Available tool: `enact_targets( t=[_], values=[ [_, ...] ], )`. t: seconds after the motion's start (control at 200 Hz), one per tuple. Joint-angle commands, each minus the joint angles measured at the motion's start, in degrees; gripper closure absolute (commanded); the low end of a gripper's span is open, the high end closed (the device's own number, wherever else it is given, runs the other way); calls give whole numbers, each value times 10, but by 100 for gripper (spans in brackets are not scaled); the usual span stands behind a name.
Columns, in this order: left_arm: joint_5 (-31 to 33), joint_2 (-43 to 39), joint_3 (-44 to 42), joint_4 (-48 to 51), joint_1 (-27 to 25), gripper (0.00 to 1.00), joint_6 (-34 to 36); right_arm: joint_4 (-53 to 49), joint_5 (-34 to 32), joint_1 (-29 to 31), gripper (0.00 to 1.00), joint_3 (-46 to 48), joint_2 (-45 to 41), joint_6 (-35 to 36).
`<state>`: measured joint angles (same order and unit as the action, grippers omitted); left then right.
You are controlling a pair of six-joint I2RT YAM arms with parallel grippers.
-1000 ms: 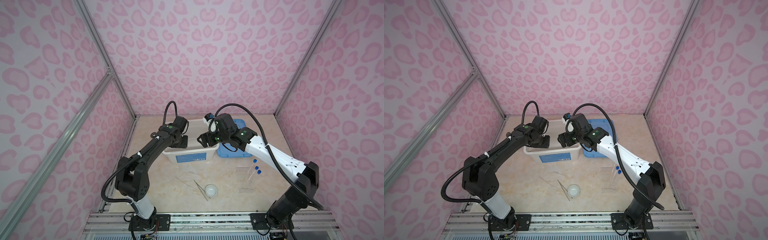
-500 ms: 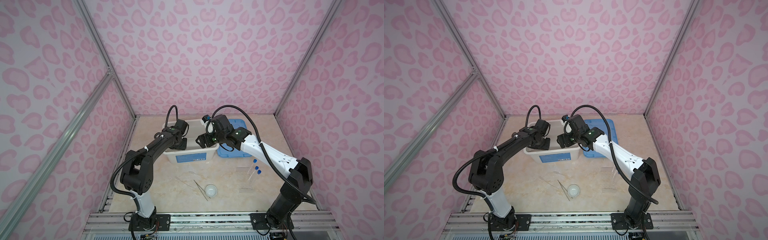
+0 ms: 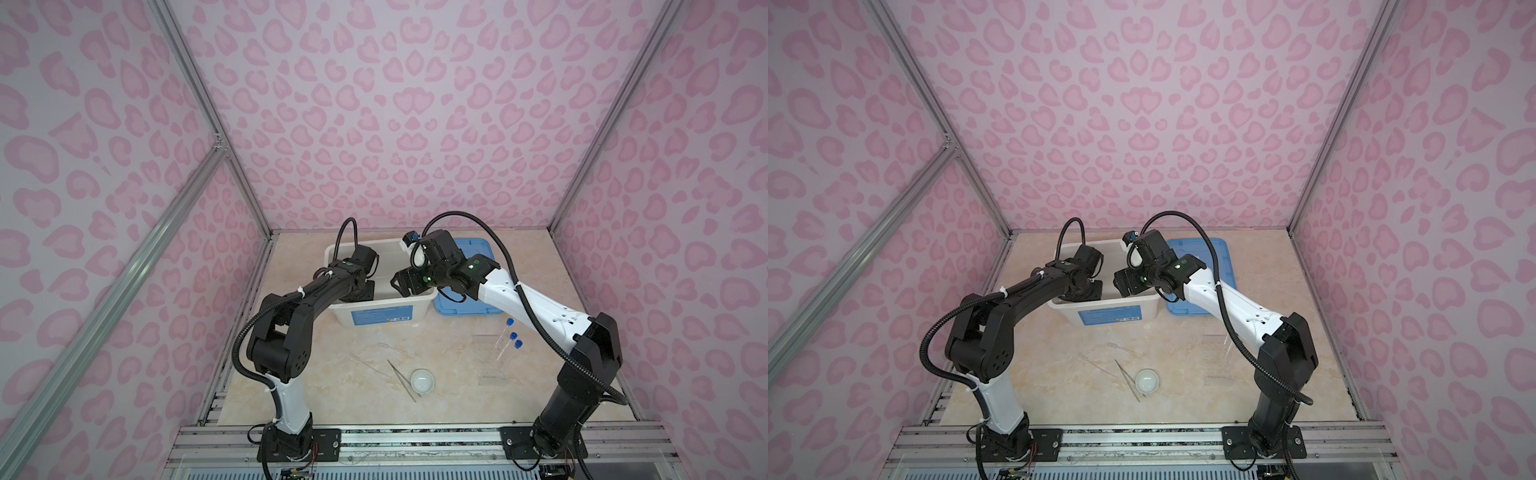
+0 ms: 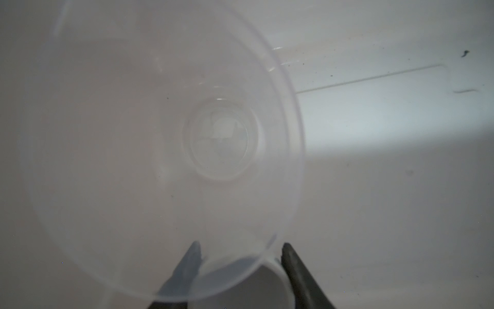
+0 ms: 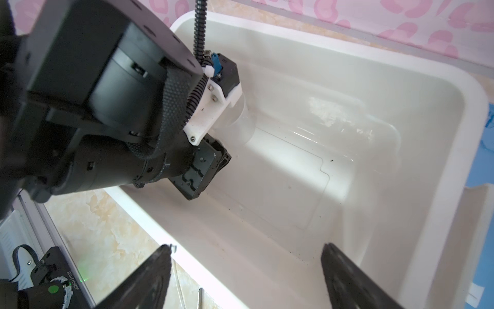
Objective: Organize the chemistry lab equipment
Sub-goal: 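Carry the white cup into the bin with left gripper while right hovers above, then open the left gripper to release the cup and lift out of the bin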
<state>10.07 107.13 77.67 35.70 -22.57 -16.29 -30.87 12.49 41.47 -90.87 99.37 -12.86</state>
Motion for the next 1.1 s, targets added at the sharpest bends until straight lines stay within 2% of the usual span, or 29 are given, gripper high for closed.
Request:
enact_targets(
  t=[0.0,0.78,0.825,0.955,1.095],
  values=[
    [6,7,-17,-28,1,73,3,19,5,-2,11,5,5,0],
    [-1,37,-45,-76,1,65,-8,20,4,-3,12,20,-2,-3],
    [0,35,-45,-76,1,56,-8,20,4,-3,12,20,-4,-3],
    [1,20,-43,-73,1,49,-10,19,2,-3,12,20,-10,-2],
    [3,11,-37,-66,1,37,-8,17,2,-3,11,17,-14,-3]
  ],
)
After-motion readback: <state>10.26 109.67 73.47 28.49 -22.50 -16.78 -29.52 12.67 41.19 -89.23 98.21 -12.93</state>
